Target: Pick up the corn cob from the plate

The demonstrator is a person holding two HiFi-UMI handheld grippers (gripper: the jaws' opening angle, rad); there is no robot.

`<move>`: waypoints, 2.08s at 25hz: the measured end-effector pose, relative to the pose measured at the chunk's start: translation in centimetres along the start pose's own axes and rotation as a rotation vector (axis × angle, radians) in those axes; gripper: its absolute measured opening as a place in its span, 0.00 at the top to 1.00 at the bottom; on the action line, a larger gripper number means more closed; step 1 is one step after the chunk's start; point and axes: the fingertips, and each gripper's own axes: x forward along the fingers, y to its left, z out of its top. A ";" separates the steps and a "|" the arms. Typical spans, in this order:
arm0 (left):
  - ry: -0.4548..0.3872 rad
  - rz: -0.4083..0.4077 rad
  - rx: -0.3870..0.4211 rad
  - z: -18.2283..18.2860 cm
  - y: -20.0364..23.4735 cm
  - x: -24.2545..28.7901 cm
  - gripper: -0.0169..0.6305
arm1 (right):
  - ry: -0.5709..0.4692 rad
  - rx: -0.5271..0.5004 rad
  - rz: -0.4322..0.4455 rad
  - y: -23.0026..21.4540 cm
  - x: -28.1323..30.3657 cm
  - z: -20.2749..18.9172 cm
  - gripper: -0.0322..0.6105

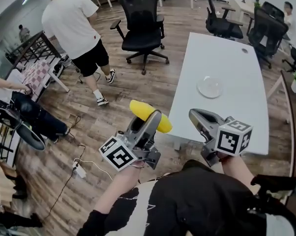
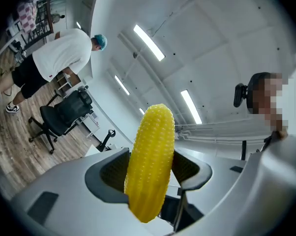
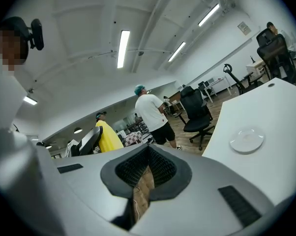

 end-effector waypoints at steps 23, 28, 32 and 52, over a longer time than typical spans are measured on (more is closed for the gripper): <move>-0.101 0.109 -0.075 -14.9 -10.1 4.8 0.56 | 0.163 -0.167 -0.009 -7.6 -18.0 -1.2 0.93; -0.094 0.122 -0.078 -16.6 -11.5 5.4 0.56 | 0.167 -0.186 -0.019 -8.4 -20.1 -1.4 0.93; -0.087 0.126 -0.064 -17.5 -12.5 5.8 0.56 | 0.159 -0.201 -0.009 -8.7 -21.4 -1.3 0.93; -0.067 0.107 -0.036 -17.8 -13.7 7.2 0.56 | 0.128 -0.200 -0.015 -9.4 -22.6 -0.4 0.93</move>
